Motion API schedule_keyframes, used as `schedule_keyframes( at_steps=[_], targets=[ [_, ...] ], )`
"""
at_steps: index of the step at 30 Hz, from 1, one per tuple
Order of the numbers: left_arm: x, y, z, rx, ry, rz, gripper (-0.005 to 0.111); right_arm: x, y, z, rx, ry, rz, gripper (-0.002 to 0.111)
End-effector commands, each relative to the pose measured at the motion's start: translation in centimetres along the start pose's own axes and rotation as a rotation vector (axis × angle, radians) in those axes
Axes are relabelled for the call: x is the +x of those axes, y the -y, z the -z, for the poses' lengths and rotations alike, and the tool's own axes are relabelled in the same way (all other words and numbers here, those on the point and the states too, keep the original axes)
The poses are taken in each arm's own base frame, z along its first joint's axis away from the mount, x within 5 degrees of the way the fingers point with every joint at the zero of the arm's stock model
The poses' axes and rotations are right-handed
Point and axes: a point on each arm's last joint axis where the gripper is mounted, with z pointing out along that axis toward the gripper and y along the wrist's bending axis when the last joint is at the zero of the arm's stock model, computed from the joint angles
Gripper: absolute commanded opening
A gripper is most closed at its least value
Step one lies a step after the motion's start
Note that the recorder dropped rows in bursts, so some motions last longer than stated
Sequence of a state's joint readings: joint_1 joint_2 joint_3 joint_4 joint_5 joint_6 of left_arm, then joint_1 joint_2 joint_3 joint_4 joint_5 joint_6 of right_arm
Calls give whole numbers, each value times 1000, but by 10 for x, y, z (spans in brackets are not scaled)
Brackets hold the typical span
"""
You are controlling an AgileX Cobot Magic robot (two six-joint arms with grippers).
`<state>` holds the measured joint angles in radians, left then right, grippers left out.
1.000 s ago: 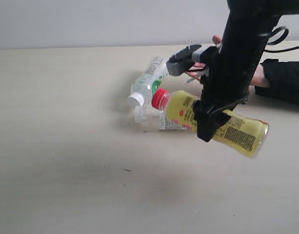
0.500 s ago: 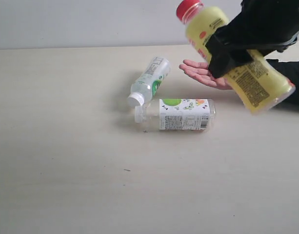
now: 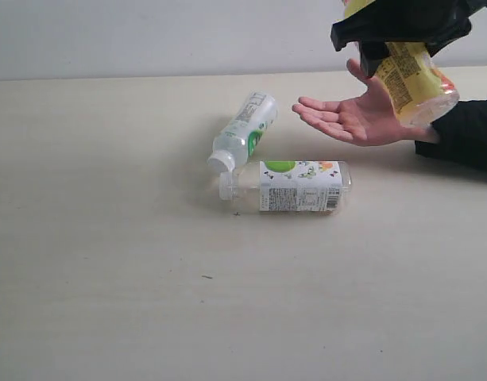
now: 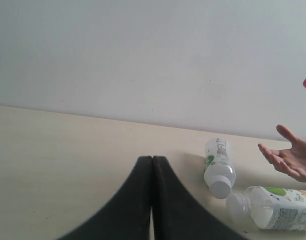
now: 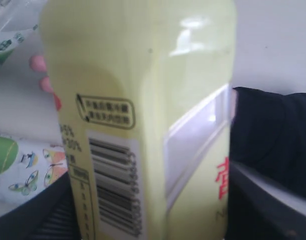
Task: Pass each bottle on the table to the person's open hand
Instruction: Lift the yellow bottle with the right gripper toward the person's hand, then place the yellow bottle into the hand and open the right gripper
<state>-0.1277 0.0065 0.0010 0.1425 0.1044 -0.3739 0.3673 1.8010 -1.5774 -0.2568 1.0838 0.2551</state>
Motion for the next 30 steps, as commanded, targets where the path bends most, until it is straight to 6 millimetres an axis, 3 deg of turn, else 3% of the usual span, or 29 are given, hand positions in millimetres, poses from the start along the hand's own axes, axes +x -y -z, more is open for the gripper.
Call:
schedule_keyframes(
  at_steps=[1,9,15,20,30],
  targets=[
    [-1,0,1,2,12,-6,1,-25,-1,-37,-34,-70,-10,0],
    [-1,0,1,2,12,-6,1,-47,-10,-90,-56,-116,-18,0],
    [-1,0,1,2,12,-6,1,-41,-15,-116,-39,-212,-9,0],
    [-1,0,1,2,12,-6,1,-38,-16,-126,-26,-242,0,0],
    [-1,0,1,2,12,-6,1,-40,-15,-126,-23,-222,-6,1]
  ],
)
